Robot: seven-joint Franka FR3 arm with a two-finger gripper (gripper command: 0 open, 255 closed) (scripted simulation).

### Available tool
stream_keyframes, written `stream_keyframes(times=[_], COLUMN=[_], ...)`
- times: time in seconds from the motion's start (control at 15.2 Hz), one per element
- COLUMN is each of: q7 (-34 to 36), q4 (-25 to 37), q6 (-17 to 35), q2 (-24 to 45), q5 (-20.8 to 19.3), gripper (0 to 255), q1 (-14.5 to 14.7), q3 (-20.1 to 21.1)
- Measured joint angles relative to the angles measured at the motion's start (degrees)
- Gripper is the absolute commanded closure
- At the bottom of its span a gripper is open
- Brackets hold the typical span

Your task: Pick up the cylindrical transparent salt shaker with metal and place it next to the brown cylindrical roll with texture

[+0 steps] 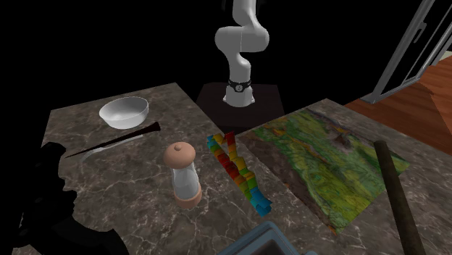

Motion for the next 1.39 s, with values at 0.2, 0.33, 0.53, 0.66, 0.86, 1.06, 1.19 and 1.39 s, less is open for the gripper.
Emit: stream_keyframes(times=[0.2,0.33,0.53,0.66,0.86,1.06,1.19,1.39], q7=[0.18,0.89,1.24,1.66,2.81,3.67,4.49,5.82], q4=[-1.08,-1.16,-2.12,-2.3,-2.07,-0.35,0.6,3.87], q6=[2.35,5.88,11.57,15.28,20.42,25.11,28.37,32.01], q2=[1.12,4.28,8.51,11.63,16.47,22.36,26.2,32.57], q5=[-0.31,-0.67,-1.6,-2.22,-3.1,-4.17,-4.95,-6.16], gripper=[0,0,0,0,0,0,0,0], q1=[-0.29,-0.69,-1.58,-2.15,-2.89,-3.78,-4.32,-5.01], q3=[-0.17,-0.01,-0.53,-0.75,-0.71,-0.93,-1.0,-1.03])
